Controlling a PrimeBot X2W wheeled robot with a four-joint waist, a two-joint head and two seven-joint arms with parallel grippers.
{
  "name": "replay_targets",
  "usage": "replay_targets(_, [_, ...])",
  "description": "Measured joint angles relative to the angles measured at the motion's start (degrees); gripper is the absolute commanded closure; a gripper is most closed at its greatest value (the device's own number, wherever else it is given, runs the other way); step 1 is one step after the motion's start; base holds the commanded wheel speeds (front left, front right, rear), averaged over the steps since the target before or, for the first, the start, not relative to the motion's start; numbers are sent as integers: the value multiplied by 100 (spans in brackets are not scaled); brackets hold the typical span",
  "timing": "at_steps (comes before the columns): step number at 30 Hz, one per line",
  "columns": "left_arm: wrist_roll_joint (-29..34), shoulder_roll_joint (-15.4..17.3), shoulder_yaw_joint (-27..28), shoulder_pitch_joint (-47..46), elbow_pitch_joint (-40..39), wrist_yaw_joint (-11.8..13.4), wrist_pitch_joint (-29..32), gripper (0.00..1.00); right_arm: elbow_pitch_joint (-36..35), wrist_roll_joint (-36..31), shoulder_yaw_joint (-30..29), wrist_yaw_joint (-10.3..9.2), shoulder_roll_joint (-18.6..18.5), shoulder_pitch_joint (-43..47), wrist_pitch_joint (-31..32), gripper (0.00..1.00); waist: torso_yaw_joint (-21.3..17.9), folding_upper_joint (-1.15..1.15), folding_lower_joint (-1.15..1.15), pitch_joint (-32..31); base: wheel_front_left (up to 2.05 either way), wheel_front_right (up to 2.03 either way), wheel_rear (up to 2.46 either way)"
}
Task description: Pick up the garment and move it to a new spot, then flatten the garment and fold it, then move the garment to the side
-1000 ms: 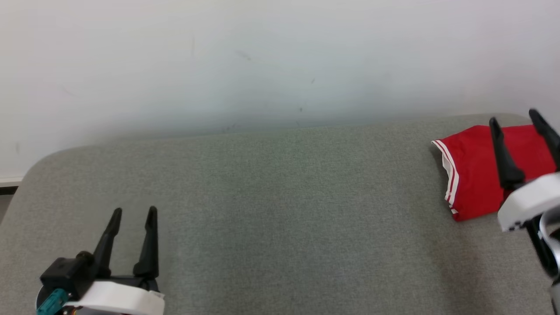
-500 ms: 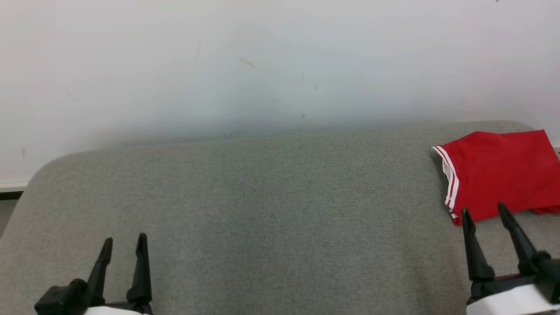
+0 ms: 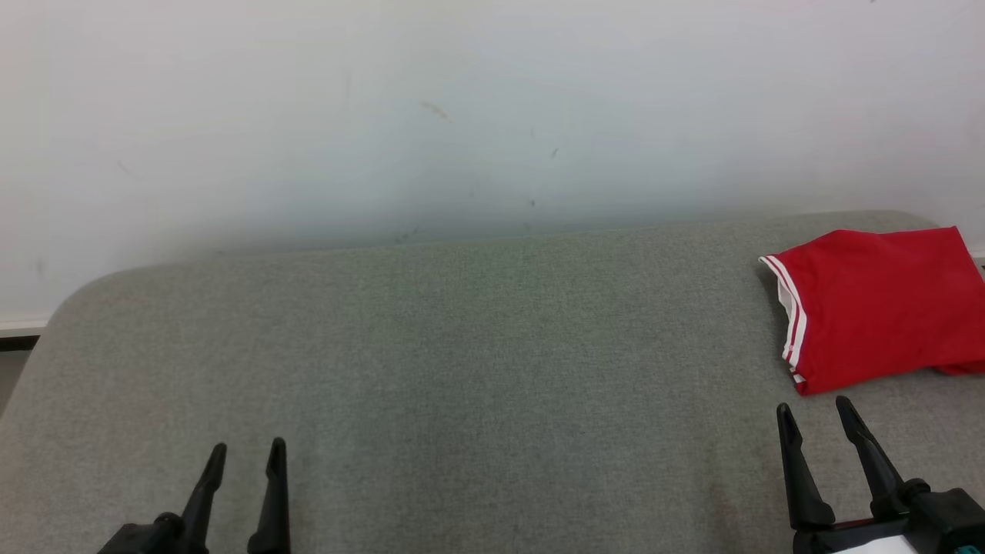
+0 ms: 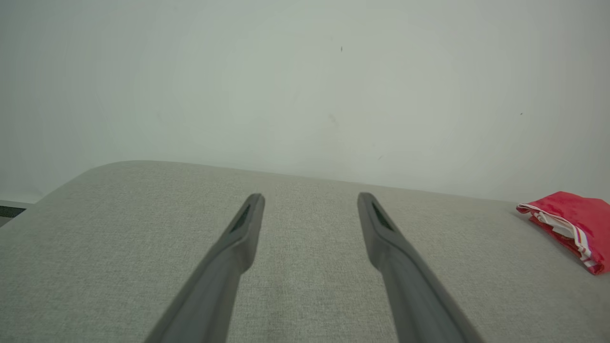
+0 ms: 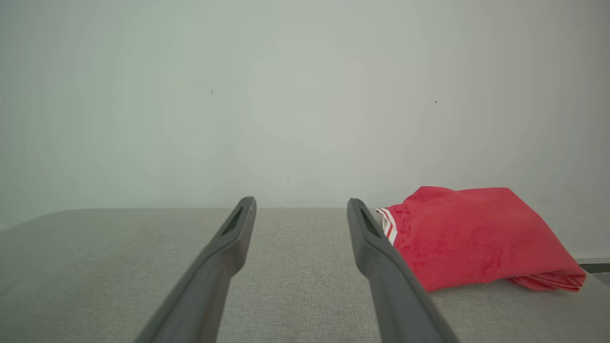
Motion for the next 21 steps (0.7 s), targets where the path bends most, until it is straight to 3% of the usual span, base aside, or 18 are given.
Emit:
replay_targets(13, [202, -51, 48, -38, -15, -67, 1, 0, -91, 5, -34, 0, 53, -15, -5, 0, 46, 0, 0, 4, 0, 0, 0])
replay_targets(14, [202, -56, 43, -32, 9, -66, 1, 100, -69, 1, -32, 0, 59, -8, -4, 100, 47, 0, 0, 3, 0, 0, 0])
replay_targets(21, [-18, -132, 15, 86, 296, -66, 102, 100, 176, 227, -19, 0, 132, 167, 82, 100, 59, 0, 1, 8, 0, 0, 0])
